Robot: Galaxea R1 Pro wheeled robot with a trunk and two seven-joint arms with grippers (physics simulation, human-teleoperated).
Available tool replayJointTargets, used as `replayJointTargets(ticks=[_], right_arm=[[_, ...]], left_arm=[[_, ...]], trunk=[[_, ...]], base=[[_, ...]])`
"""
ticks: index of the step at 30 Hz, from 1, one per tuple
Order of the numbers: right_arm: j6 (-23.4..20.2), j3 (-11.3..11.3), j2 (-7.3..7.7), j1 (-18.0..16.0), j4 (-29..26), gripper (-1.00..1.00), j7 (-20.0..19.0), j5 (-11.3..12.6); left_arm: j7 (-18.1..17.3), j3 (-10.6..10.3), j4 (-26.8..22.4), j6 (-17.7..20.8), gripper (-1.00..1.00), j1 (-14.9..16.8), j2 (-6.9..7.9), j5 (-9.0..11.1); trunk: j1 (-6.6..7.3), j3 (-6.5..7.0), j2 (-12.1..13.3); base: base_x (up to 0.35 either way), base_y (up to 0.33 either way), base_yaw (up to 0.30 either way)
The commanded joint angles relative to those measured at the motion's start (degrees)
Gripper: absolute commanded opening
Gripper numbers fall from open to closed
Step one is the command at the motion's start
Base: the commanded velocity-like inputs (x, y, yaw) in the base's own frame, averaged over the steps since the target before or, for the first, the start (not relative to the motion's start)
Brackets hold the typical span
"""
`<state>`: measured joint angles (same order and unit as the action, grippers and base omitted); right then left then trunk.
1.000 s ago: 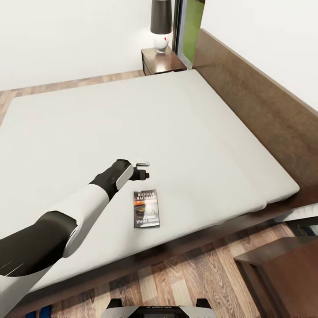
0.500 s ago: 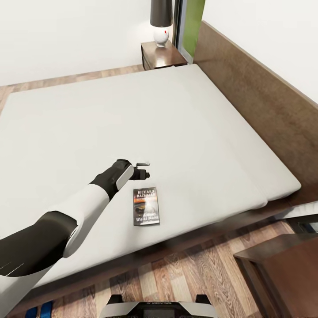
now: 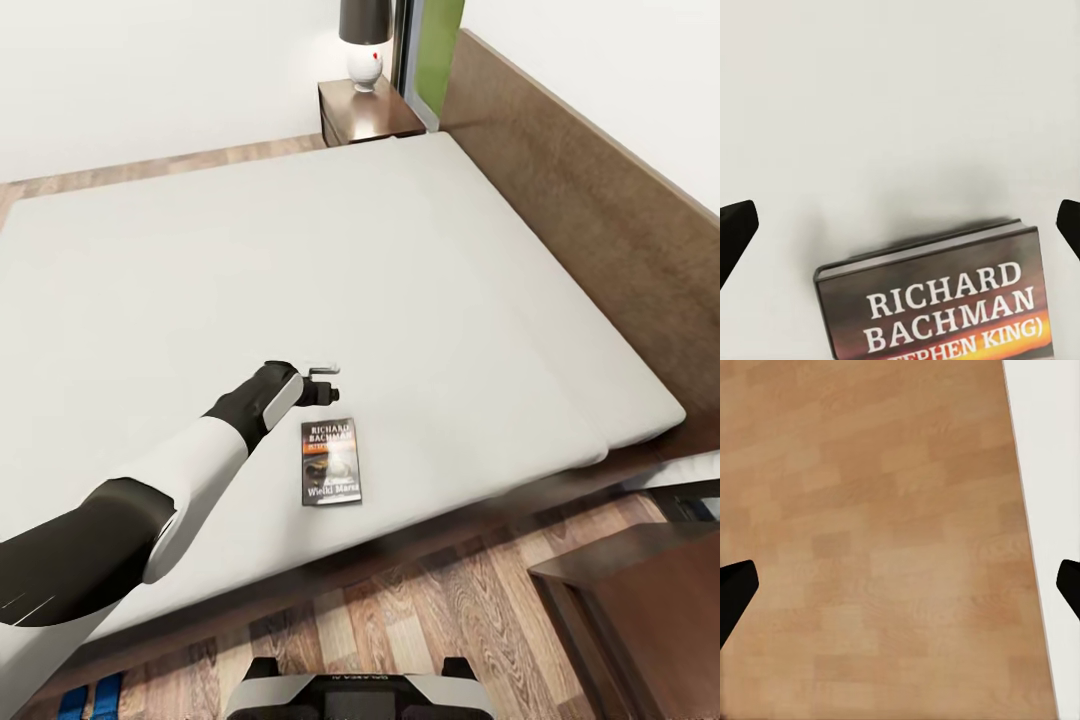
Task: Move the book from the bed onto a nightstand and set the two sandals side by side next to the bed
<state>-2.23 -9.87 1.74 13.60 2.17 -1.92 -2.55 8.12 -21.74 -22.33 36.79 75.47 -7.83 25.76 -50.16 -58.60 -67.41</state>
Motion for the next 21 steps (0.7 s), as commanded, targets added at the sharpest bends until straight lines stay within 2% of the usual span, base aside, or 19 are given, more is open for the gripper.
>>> replayJointTargets(ticks=[1, 21], right_arm=[[-0.19, -0.43, 0.02, 0.02, -0.06, 1.00, -0.19, -0.26], [-0.16, -0.42, 0.02, 0.02, -0.06, 1.00, -0.19, -0.26]], left_arm=[[0.44, -0.41, -0.08, 0.15, 1.00, 0.02, 0.03, 0.61], [0.41, -0.41, -0.62, 0.03, 1.00, 0.02, -0.20, 0.61]], trunk=[[0.00, -0.12, -0.02], [0.00, -2.01, -0.02]], base=[[0.000, 0.000, 0.000], [0.000, 0.000, 0.000]])
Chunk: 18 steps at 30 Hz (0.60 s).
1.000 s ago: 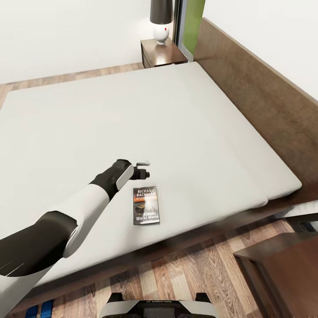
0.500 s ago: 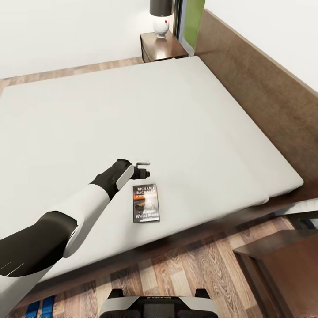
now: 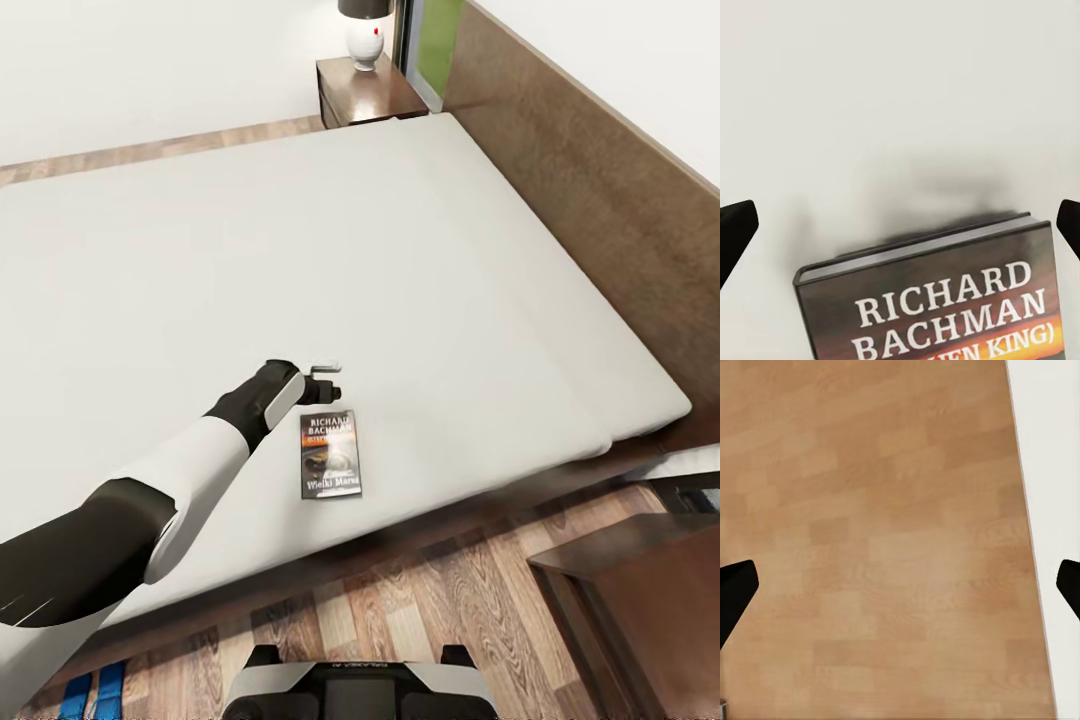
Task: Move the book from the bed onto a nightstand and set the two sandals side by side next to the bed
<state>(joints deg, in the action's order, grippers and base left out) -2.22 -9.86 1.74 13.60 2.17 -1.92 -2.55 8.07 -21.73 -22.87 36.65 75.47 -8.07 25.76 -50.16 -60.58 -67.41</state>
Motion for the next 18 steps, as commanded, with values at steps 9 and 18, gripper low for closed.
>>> replayJointTargets(ticks=[9, 18], right_arm=[[-0.16, -0.42, 0.02, 0.02, -0.06, 1.00, -0.19, -0.26], [-0.17, -0.42, 0.02, 0.02, -0.06, 1.00, -0.19, -0.26]], left_arm=[[0.46, -0.42, -0.44, 0.18, 1.00, 0.03, -0.06, 0.61], [0.47, -0.42, -1.76, 0.18, 1.00, 0.02, -0.09, 0.67]], trunk=[[-0.01, -0.87, -0.02], [-0.01, -1.72, -0.02]], base=[[0.000, 0.000, 0.000], [0.000, 0.000, 0.000]])
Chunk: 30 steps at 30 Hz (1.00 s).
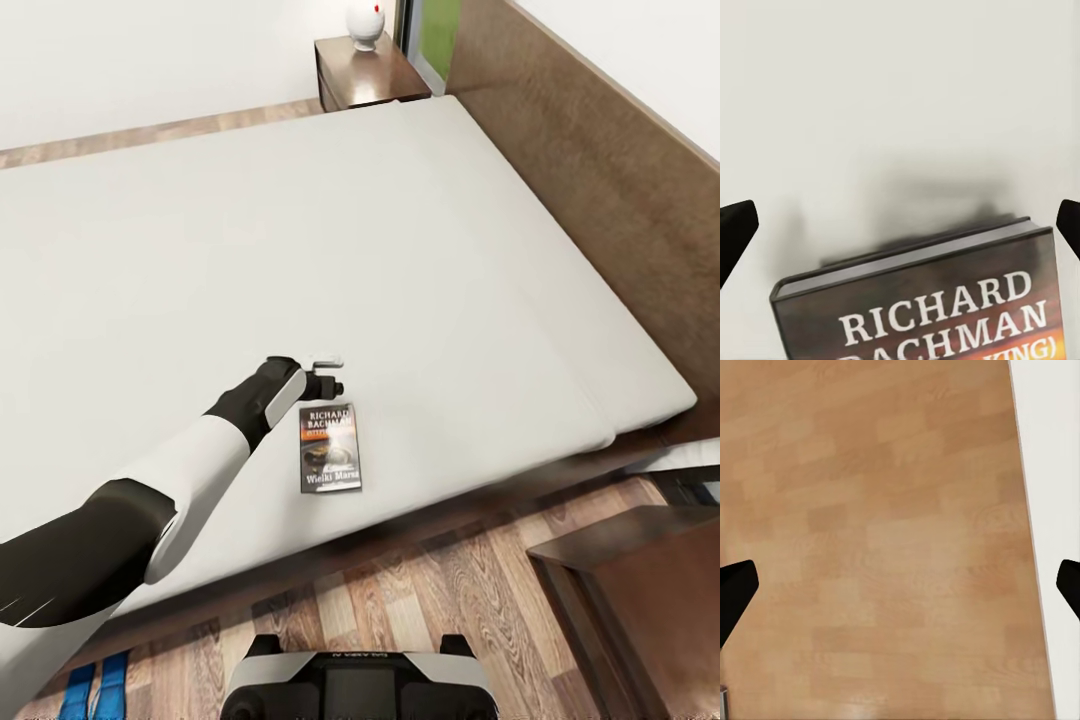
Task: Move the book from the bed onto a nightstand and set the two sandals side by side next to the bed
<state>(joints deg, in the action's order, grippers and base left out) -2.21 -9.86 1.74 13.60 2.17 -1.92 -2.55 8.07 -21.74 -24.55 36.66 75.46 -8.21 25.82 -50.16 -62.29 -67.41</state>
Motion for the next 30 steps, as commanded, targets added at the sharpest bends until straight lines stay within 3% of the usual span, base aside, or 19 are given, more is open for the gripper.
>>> replayJointTargets(ticks=[1, 30], right_arm=[[-0.17, -0.43, 0.02, 0.02, -0.06, 1.00, -0.20, -0.26], [-0.07, -0.60, 0.12, 0.02, -0.06, 1.00, -0.19, -0.32]], left_arm=[[0.46, -0.41, -0.18, 0.16, 1.00, 0.03, 0.04, 0.61], [-0.60, -0.41, -0.50, 0.40, 1.00, -0.03, 0.10, 0.72]], trunk=[[-0.01, -0.12, -0.02], [-0.01, -0.62, -0.02]], base=[[0.000, 0.000, 0.000], [0.000, 0.000, 0.000]])
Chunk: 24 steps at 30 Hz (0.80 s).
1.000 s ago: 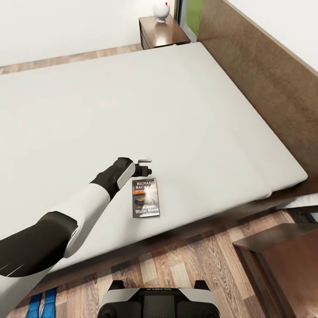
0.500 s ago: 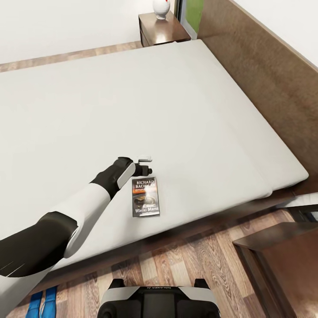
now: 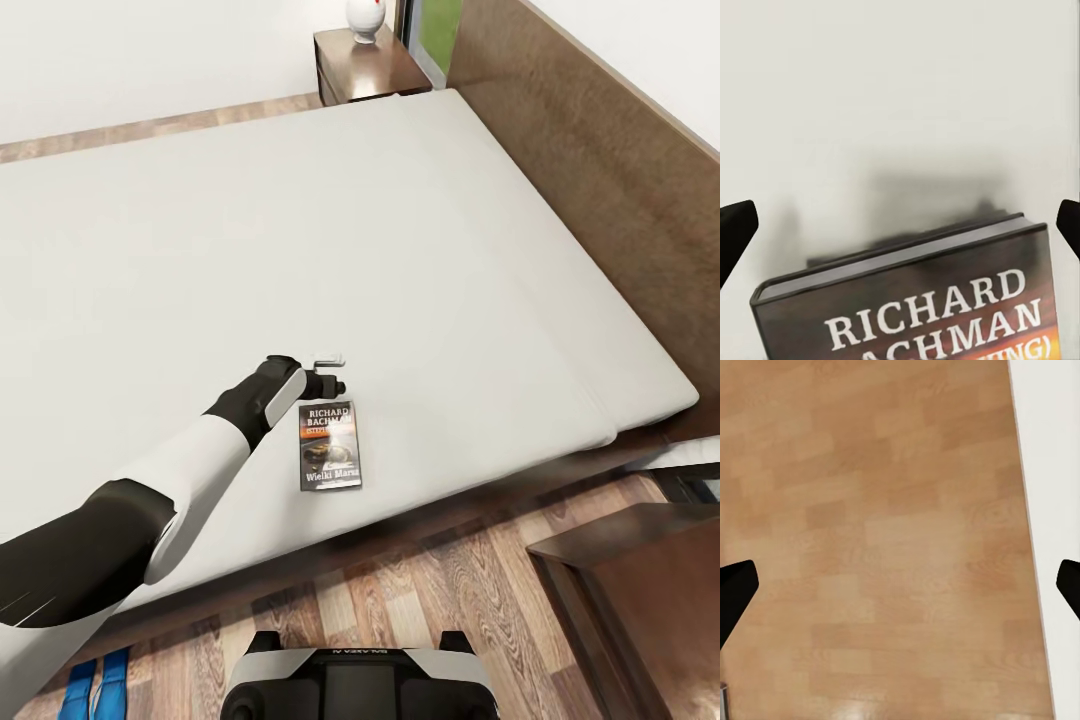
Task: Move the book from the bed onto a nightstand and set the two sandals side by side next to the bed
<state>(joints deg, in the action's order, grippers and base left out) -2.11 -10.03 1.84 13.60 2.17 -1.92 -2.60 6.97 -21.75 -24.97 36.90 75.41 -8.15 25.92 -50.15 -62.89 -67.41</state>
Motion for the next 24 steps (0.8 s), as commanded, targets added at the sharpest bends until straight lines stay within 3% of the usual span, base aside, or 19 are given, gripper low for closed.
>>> replayJointTargets(ticks=[1, 24], right_arm=[[-0.18, -0.43, 0.03, 0.02, -0.06, 1.00, -0.19, -0.28], [-0.18, -0.43, 0.03, 0.02, -0.06, 1.00, -0.19, -0.21]], left_arm=[[0.41, -0.39, -0.08, 0.16, 1.00, 0.03, 0.05, 0.62], [0.07, -0.39, 0.01, 0.11, 1.00, 0.05, 0.13, 0.62]], trunk=[[-0.01, -0.02, -0.02], [-0.01, -0.78, -0.02]], base=[[0.000, 0.000, 0.000], [0.000, 0.000, 0.000]])
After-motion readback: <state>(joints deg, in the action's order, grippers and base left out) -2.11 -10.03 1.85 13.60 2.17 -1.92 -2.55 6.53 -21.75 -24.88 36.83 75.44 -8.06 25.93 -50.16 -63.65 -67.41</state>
